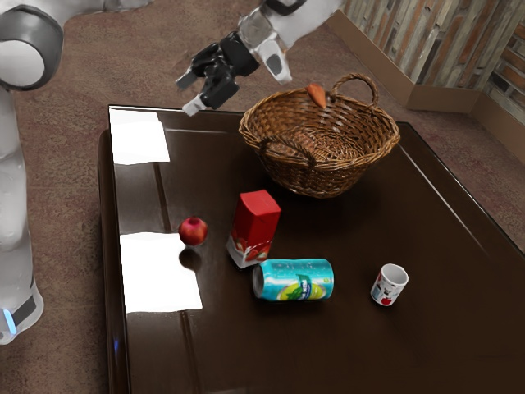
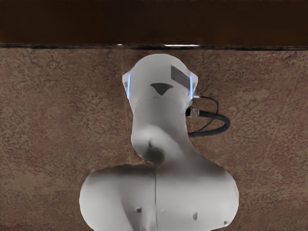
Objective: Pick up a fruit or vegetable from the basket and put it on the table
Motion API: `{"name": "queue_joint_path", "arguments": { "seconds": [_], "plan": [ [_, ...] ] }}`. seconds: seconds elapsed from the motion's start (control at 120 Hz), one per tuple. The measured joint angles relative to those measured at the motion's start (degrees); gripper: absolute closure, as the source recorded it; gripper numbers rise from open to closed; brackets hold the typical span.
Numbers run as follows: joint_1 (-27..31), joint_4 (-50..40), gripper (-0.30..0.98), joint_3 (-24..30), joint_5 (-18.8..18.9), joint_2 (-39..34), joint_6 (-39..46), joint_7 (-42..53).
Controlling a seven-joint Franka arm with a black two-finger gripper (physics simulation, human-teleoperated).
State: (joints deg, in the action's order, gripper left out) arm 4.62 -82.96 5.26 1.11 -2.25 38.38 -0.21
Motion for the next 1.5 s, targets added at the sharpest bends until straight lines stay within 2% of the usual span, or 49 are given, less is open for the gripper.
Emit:
{"name": "queue_joint_path", "arguments": {
  "seconds": [0.058,0.142,0.208,0.325,0.417,0.483,0.592,0.675,0.8,0.975,1.125,1.5],
  "plan": [
    [-0.4,-6.7,0.00,0.4,0.2,-0.1,12.4,-0.1],
    [-1.5,-8.6,0.00,0.4,0.6,-0.5,25.1,-0.3],
    [-2.0,-5.9,0.00,0.6,1.9,-0.5,32.1,-0.4],
    [-2.4,-8.5,0.00,0.8,3.6,-2.0,39.7,-0.6],
    [-3.1,-7.5,0.00,0.6,4.0,-3.2,43.1,-0.4],
    [-2.6,-5.4,0.00,0.3,6.4,-3.9,44.8,1.9],
    [3.6,-3.7,0.00,0.2,10.1,-4.0,46.7,9.7],
    [8.7,-4.1,0.00,0.4,11.2,-2.5,48.3,16.1],
    [10.3,-4.5,0.00,0.5,11.6,1.8,51.4,26.6],
    [10.4,-4.2,0.00,0.3,9.6,9.0,59.5,43.3],
    [12.1,-3.8,0.00,0.2,7.4,10.8,64.1,56.3],
    [12.5,-2.5,0.00,0.5,4.2,15.4,68.2,80.4]
  ]
}}
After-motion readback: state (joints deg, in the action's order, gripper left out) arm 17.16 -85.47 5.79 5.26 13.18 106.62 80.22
